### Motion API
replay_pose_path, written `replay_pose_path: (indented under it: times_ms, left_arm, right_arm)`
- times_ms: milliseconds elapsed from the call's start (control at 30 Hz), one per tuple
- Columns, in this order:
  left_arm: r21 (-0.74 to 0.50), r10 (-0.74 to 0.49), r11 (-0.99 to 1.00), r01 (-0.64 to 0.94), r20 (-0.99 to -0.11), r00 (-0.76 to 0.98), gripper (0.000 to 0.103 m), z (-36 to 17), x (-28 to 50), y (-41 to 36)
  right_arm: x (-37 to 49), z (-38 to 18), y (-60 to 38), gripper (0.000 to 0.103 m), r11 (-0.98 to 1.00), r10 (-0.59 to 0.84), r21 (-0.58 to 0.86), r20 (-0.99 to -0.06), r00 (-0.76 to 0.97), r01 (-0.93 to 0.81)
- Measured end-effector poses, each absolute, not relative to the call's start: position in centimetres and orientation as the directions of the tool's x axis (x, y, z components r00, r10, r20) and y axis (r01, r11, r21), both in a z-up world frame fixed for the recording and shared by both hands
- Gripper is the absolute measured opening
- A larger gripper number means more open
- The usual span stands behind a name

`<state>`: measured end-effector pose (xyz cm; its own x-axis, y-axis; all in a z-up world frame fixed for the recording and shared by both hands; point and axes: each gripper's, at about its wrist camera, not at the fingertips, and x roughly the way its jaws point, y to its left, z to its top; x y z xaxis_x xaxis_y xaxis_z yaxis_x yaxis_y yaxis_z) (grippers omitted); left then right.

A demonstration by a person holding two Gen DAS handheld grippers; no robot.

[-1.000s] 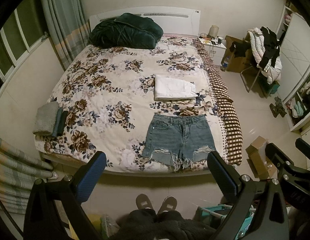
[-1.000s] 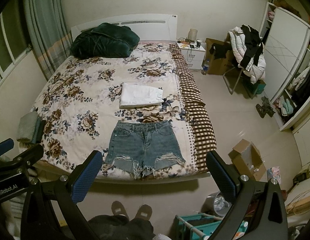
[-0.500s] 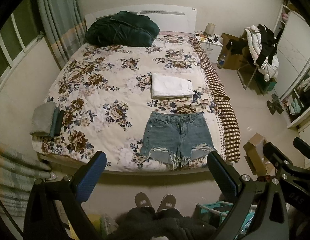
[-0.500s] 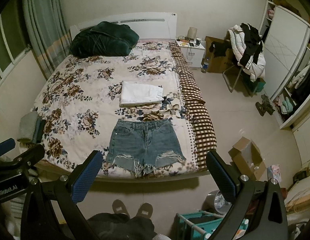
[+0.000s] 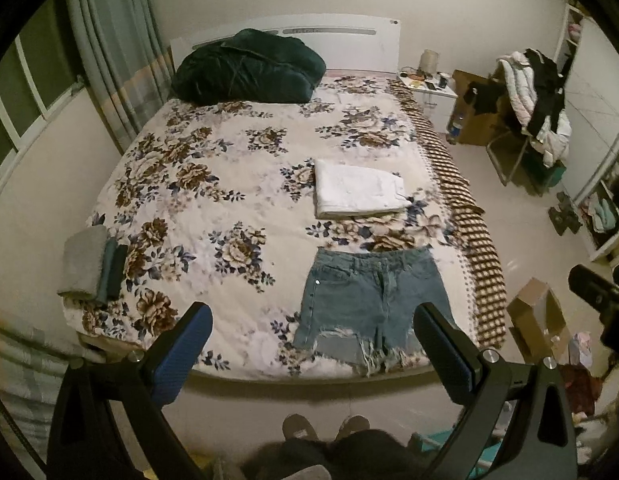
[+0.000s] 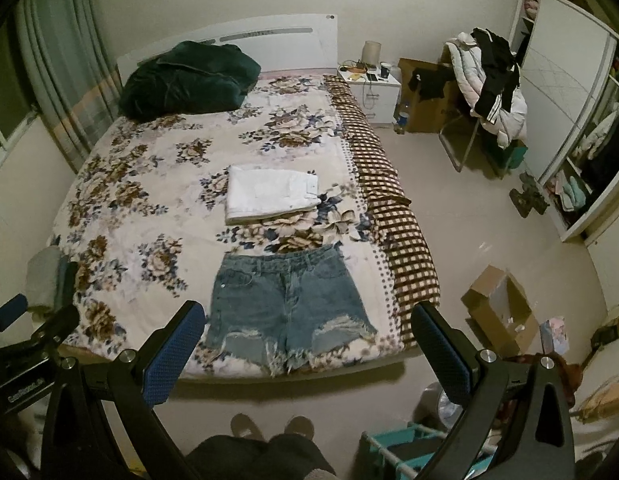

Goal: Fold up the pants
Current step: 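Lower both tools to the denim shorts and grasp the frayed hem edges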

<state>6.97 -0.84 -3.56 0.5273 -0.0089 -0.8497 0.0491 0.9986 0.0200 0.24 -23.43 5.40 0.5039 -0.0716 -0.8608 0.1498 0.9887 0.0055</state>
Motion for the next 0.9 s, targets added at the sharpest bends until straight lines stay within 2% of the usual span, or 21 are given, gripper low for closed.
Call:
replay_pose_path:
  times_ms: [167, 367, 500, 600, 800, 900]
  left_arm:
    - [0.061, 0.058, 0.998, -0.011, -0.860, 0.507, 0.103, -6.2, 10.4, -2.1]
    - [0.113, 0.161, 0.985, -0.132, -0.879, 0.448, 0.103, -12.6, 14.1, -7.0]
    - [0.140, 0.197, 0.973, -0.185, -0.918, 0.344, 0.103, -20.1, 15.6, -13.7]
    - [0.116, 0.164, 0.975, -0.190, -0.953, 0.256, 0.103, -26.9, 15.9, -19.6]
    - [0.060, 0.067, 0.989, -0.138, -0.997, 0.047, 0.103, -40.3, 16.1, -31.4]
    - [0.074, 0.075, 0.994, -0.080, -0.997, 0.010, 0.103, -45.9, 16.7, -36.2]
  right_arm:
    - [7.1, 1.1, -25.9, 0.103, 0.993, -0.009, 0.047, -0.888, 0.460, 0.110]
    - [16.8, -8.1, -32.4, 0.103, 0.980, 0.181, 0.197, -0.919, 0.351, 0.011]
    - [22.3, -15.8, -38.4, 0.103, 0.968, 0.249, 0.241, -0.933, 0.260, -0.062]
    - [25.6, -22.2, -43.4, 0.103, 0.966, 0.253, 0.238, -0.949, 0.188, -0.101]
    - [28.2, -33.3, -52.5, 0.103, 0.967, 0.246, 0.237, -0.965, 0.095, -0.092]
    - [28.6, -37.9, -55.0, 0.103, 0.965, 0.250, 0.244, -0.966, 0.061, -0.095]
